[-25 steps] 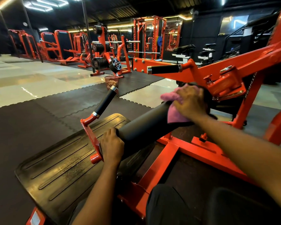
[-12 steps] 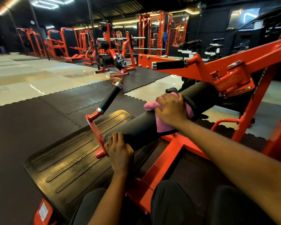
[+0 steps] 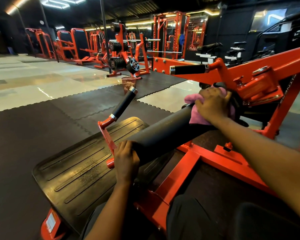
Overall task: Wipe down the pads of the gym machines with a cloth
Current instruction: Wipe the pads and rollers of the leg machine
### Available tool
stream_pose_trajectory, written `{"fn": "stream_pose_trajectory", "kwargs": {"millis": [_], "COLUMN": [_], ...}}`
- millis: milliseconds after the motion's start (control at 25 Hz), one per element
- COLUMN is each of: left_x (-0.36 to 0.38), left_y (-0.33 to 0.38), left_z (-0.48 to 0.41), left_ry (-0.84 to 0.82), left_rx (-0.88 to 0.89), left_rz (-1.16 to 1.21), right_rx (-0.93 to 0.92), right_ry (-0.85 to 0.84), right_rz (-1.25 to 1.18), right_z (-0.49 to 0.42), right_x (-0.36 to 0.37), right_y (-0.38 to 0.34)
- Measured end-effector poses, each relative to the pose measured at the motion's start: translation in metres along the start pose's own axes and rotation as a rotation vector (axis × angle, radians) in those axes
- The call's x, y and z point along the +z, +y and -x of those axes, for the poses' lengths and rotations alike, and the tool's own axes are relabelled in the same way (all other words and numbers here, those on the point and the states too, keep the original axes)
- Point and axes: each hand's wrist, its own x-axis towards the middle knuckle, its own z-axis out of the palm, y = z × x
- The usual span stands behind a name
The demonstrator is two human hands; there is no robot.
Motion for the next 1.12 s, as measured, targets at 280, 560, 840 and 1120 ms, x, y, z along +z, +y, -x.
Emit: {"fn": "stream_pose_trajectory", "kwargs": {"millis": [280, 560, 840, 1120], "left_x": [-0.021, -0.021, 0.060, 0.029], "left_y": [-0.020, 0.021, 0.117, 0.033], "left_z": [-0.011, -0.045, -0.066, -0.046], "left_ry": [0.117, 0.123, -0.290, -0.011], "left_rx": [-0.027, -0.115, -0.390, -0.345], "left_rz": [0.051, 0.206, -0.317, -0.318], "right_rx": [-0.116, 0.000, 0.095, 0.085], "right_ry": [-0.190, -0.084, 0.133, 0.237], "right_rz": [-0.070, -0.586, -0.221, -0.160], "right_z": [0.075, 0.063, 0.044, 0.049], "right_x": [0.031, 0.020, 0.049, 0.052], "right_y": [-0.139, -0.157, -0.031, -0.037]}}
